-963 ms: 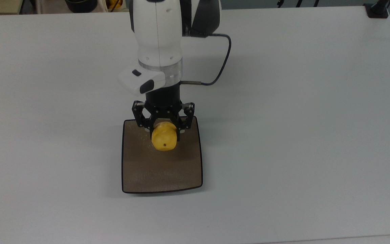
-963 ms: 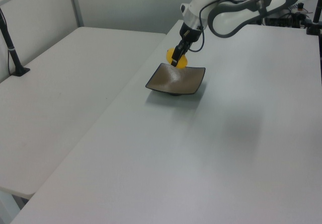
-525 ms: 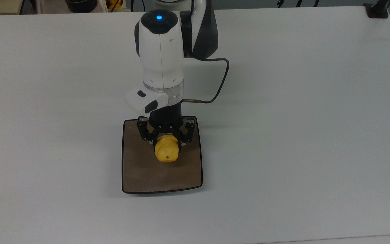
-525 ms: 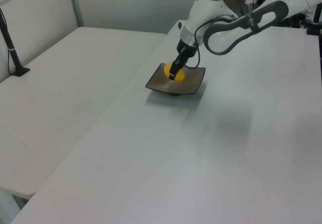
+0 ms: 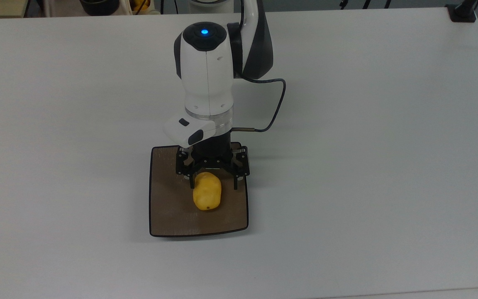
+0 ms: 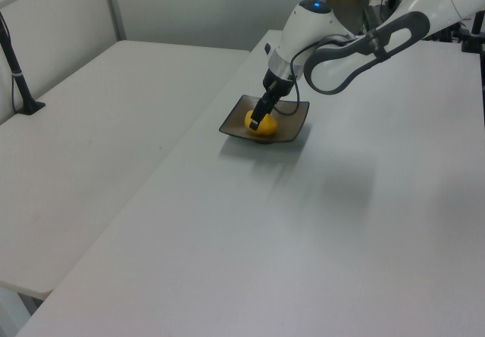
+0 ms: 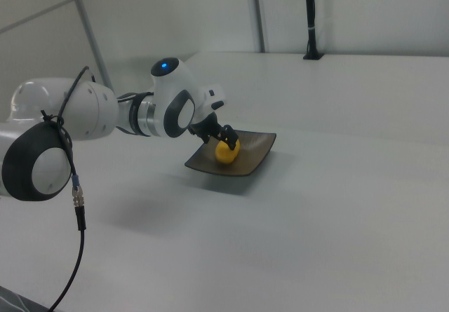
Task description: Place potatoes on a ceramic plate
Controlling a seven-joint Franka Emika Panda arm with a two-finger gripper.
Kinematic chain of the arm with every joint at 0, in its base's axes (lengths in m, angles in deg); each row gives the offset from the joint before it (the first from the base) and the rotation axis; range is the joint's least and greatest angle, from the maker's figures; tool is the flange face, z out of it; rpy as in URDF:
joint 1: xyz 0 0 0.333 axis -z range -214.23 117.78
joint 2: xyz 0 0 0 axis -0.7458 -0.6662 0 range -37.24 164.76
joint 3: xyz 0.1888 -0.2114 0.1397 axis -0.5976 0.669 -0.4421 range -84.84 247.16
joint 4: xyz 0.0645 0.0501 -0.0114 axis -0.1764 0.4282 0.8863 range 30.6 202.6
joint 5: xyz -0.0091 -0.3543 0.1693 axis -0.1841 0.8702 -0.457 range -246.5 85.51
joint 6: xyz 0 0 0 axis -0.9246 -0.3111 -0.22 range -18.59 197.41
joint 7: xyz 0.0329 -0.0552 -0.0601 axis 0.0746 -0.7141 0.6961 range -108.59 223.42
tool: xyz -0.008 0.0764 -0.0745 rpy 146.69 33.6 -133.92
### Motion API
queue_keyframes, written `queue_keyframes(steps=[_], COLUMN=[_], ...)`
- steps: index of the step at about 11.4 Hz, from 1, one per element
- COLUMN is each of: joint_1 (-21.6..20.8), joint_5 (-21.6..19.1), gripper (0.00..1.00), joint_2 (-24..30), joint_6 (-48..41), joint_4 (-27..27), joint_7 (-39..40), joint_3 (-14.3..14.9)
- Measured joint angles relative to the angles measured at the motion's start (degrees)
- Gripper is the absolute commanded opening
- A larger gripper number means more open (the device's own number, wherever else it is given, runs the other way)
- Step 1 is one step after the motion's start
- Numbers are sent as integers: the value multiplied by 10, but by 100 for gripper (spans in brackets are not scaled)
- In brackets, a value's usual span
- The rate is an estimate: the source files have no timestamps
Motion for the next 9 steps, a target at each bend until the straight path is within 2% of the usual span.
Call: queue_keyframes(steps=[2, 3, 9], joint_1=[0, 0, 1], joint_5=[0, 0, 0], gripper=[100, 100, 100], joint_2=[17, 40, 246], joint_6=[-5, -37, -406], joint_4=[-1, -2, -2], joint_7=[0, 0, 0], joint_3=[0, 1, 4])
